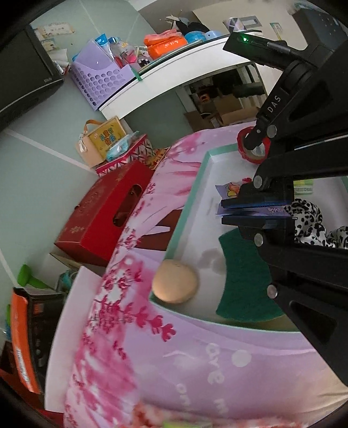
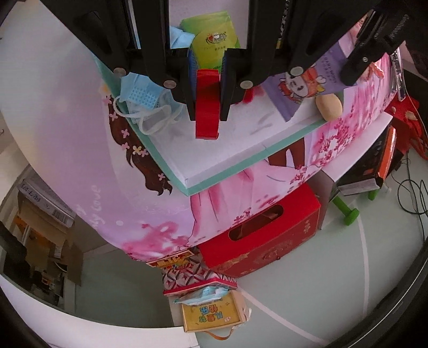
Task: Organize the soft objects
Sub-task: 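Carry the tape roll and wipes pack into the tray and release both, then move both tools back to the remaining items on the bed, then grasp the pink lace cloth with the right tool while the left tool grasps the light-green cloth, then carry the pink lace cloth and light-green cloth into the tray and release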
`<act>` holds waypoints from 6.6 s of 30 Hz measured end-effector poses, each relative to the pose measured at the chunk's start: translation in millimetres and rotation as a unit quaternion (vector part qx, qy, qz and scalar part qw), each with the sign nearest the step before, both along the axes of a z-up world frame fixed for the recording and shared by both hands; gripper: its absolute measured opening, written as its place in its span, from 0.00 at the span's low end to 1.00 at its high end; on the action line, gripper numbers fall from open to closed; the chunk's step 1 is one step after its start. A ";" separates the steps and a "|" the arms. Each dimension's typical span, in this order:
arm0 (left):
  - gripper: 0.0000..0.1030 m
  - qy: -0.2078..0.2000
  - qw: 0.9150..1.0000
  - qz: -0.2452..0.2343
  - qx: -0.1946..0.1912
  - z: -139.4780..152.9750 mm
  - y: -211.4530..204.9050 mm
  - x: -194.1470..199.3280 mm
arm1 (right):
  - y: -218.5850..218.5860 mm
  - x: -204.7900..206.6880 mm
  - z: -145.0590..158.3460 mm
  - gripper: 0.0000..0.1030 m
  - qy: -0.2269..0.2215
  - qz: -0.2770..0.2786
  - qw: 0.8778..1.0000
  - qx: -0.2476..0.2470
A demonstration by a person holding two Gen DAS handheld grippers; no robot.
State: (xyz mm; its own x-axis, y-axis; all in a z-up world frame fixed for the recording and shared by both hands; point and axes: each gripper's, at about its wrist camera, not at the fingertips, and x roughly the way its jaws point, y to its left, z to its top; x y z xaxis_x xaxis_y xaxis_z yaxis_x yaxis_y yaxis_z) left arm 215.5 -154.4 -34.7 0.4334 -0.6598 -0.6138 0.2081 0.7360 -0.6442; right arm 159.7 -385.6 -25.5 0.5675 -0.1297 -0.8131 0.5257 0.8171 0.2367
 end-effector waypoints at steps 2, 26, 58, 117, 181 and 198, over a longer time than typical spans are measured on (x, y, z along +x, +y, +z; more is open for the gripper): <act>0.04 0.010 1.000 -0.001 -0.004 -4.9 0.2 1.5 | 0.6 0.7 -1.2 0.15 0.001 0.002 1.000 0.005; 0.76 0.030 0.984 0.066 0.163 22.1 30.2 1.7 | 27.0 -0.8 35.2 0.79 0.024 0.042 0.997 -0.053; 1.00 -0.002 0.934 0.115 0.337 19.1 39.4 -0.5 | 29.6 0.3 29.6 1.00 0.056 0.043 0.994 -0.080; 0.71 0.188 0.904 0.261 0.282 -48.7 275.5 -17.0 | 341.4 28.2 -29.8 0.69 0.033 0.447 0.894 -0.029; 0.02 -0.092 0.950 0.252 0.160 121.2 216.2 -55.3 | 254.7 12.0 46.3 0.10 -0.060 0.352 0.933 -0.037; 0.02 -0.145 0.972 0.086 0.166 135.3 91.1 -61.3 | 86.6 -3.4 54.1 0.10 -0.041 0.121 0.990 -0.051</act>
